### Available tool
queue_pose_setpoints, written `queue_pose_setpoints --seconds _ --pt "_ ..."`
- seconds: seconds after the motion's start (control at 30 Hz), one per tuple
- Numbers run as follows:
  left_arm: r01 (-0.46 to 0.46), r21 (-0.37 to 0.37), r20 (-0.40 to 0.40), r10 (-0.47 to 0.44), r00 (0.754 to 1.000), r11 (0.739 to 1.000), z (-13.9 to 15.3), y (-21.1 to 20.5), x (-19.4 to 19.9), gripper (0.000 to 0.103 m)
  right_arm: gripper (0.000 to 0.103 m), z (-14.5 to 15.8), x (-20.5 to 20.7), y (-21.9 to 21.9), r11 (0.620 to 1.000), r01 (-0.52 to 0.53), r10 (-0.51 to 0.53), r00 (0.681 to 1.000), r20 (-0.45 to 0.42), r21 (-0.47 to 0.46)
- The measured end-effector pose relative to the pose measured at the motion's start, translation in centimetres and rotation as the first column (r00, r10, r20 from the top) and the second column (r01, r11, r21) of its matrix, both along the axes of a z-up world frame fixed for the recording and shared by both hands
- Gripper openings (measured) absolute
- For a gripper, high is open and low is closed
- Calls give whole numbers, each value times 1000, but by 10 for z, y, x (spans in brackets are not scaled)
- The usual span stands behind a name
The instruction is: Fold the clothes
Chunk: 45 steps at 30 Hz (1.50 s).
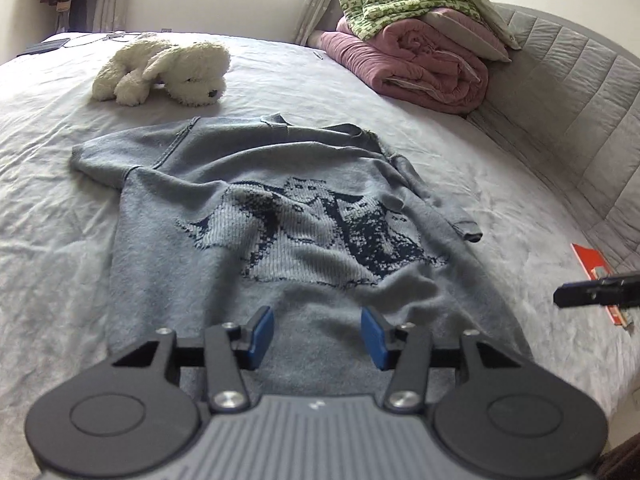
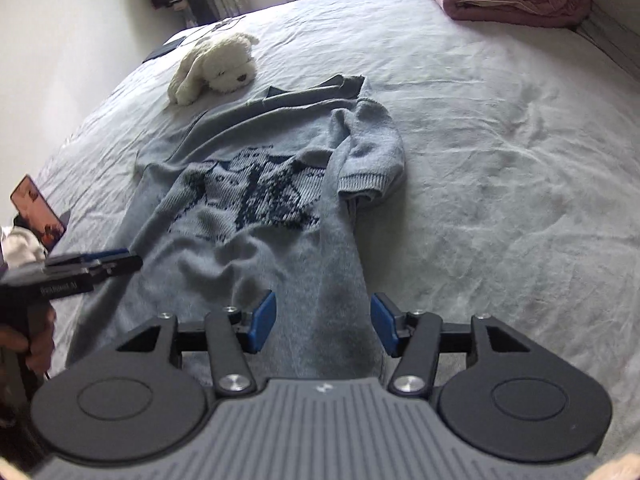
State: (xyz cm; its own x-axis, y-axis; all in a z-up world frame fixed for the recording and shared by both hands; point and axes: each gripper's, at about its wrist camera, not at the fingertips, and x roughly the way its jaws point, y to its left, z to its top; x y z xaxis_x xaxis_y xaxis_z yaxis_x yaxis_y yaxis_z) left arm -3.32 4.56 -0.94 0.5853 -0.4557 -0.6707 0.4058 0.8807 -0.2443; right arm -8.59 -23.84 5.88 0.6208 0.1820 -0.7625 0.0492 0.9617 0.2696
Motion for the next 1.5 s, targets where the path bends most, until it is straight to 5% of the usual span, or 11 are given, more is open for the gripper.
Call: queue_pose_setpoints --seconds 0.23,0.47,0.63,0.83,1.27,1.5 --pt "-27 -18 -5 27 1000 999 -15 -18 25 54 58 -13 54 -21 972 163 -165 986 -1 169" --pt "-103 -18 -59 102 993 995 -31 -18 43 54 58 -52 104 -44 901 368 -359 930 -80 232" --pt "-114 -13 -60 113 992 993 -32 -19 50 54 19 -66 123 -62 854 433 -420 901 -110 290" --pt "-130 -21 -68 128 989 991 -33 -14 55 54 9 -46 143 -72 861 496 -498 867 -13 111" --pt "-129 -16 -72 127 989 992 -35 -12 57 54 8 -15 192 -109 794 592 -574 805 150 -139" --pt "-127 -19 -76 126 989 992 -35 -11 57 54 6 -28 215 -121 744 618 -593 786 176 -253"
